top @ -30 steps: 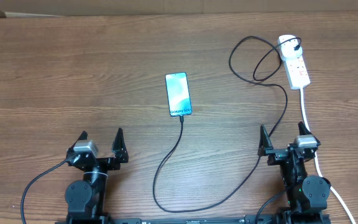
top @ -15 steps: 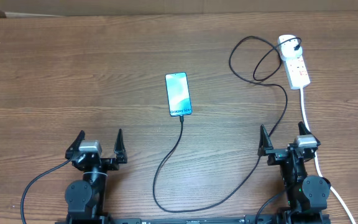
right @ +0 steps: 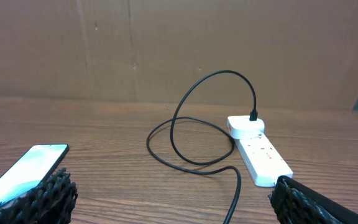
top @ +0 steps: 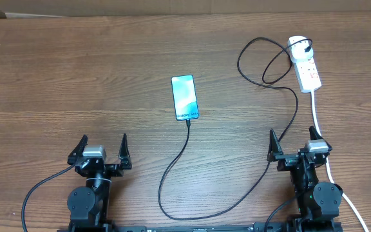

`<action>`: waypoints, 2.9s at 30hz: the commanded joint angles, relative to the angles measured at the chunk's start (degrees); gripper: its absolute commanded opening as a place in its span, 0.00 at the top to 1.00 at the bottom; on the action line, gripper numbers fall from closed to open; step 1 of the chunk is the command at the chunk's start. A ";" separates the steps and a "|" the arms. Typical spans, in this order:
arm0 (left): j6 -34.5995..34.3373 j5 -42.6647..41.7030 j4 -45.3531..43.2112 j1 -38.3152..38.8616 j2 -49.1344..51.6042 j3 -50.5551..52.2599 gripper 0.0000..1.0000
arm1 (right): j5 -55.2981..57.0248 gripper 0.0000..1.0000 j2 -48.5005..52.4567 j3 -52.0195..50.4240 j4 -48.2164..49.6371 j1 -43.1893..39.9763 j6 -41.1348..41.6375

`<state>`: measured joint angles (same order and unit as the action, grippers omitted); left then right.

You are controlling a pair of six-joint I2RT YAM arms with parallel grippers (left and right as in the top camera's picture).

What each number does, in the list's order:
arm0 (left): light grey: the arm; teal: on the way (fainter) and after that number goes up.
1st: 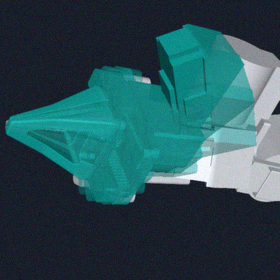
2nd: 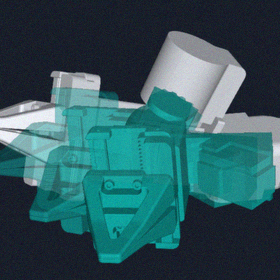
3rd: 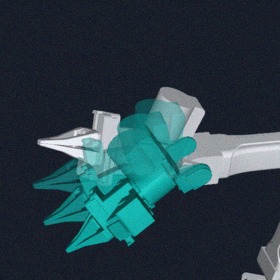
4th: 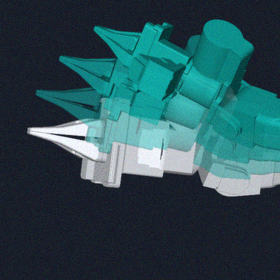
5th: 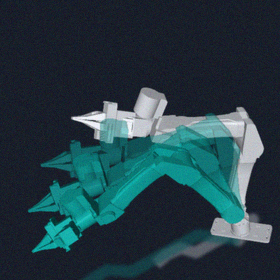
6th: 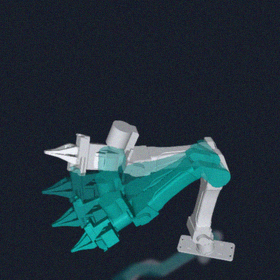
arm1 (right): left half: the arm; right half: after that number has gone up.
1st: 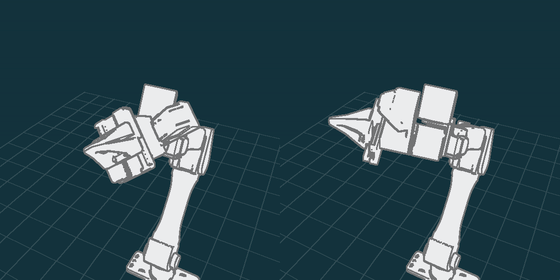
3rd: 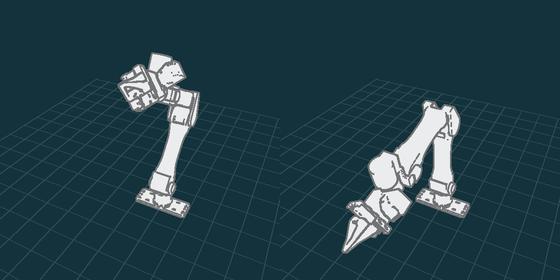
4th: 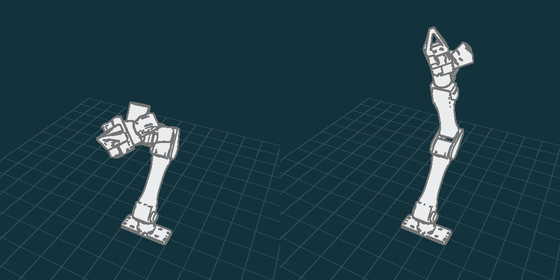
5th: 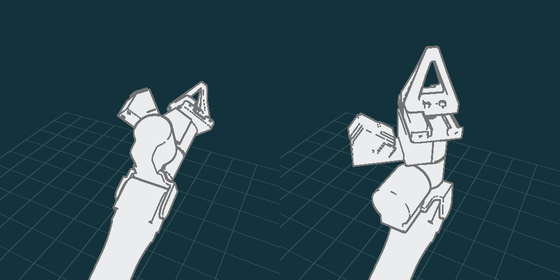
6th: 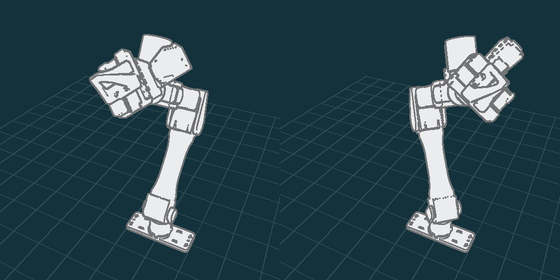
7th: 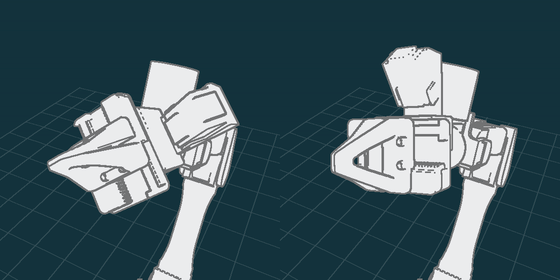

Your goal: Plug charger to phone and switch on socket

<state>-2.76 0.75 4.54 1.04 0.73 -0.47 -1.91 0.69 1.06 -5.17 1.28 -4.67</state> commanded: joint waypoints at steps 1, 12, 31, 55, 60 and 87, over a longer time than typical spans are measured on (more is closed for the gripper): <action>0.90 1.20 0.15 0.15 -0.57 0.20 0.00 | 0.57 0.00 -0.52 -0.57 0.33 0.44 0.33; 1.53 0.70 0.20 0.11 -0.57 0.20 0.00 | 0.57 0.00 -0.52 -0.57 0.33 0.44 0.33; 3.91 1.14 0.17 0.11 -0.57 0.20 0.00 | 0.57 0.00 -0.52 -0.57 0.33 0.44 0.33; -0.66 0.74 -0.11 0.11 -0.52 0.20 0.00 | 0.57 0.00 -0.52 -0.57 0.33 0.44 0.33; -0.66 0.74 -0.11 0.11 -0.52 0.20 0.00 | 0.57 0.00 -0.52 -0.57 0.33 0.44 0.33; -0.66 0.74 -0.11 0.11 -0.52 0.20 0.01 | 0.76 0.00 -0.52 -0.57 0.33 0.44 0.31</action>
<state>-2.85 1.32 4.51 1.04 0.73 -0.47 -1.87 0.69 1.06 -5.17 1.28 -4.67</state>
